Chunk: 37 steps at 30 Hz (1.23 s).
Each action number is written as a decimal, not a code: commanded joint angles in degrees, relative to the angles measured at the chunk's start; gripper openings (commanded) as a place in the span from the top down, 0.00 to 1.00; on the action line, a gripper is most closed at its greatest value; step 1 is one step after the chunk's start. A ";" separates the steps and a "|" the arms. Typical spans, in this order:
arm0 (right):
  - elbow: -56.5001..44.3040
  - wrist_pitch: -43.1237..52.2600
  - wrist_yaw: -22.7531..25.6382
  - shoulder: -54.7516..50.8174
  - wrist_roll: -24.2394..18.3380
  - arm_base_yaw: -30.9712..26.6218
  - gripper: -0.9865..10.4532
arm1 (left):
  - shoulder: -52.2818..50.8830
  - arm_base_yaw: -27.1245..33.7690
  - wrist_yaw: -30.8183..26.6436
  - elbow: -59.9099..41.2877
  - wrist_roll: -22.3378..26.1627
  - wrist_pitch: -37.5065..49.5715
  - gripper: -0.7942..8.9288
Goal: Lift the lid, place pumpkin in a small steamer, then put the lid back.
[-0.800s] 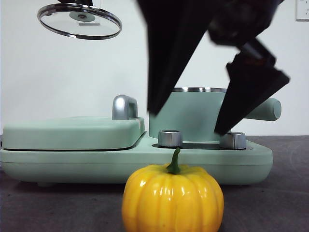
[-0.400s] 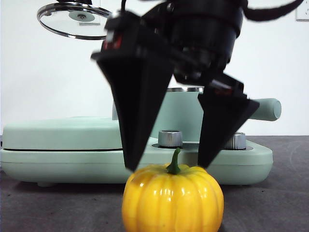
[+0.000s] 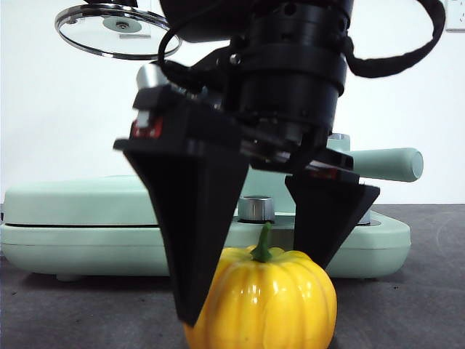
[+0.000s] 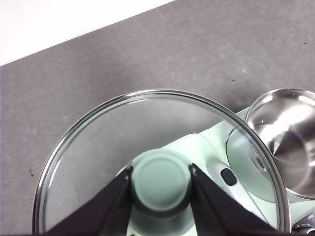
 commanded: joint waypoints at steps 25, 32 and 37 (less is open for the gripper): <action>16.06 -15.58 1.97 4.74 -5.14 -0.28 0.55 | -0.07 0.44 0.37 1.90 -0.20 1.40 0.80; 29.51 -24.33 3.45 4.76 -8.04 -5.84 0.55 | -0.07 1.62 0.37 1.90 -0.24 1.51 0.80; 36.48 -25.44 3.43 4.90 -10.45 -11.63 0.56 | -0.04 1.77 0.37 1.88 -0.24 1.68 0.80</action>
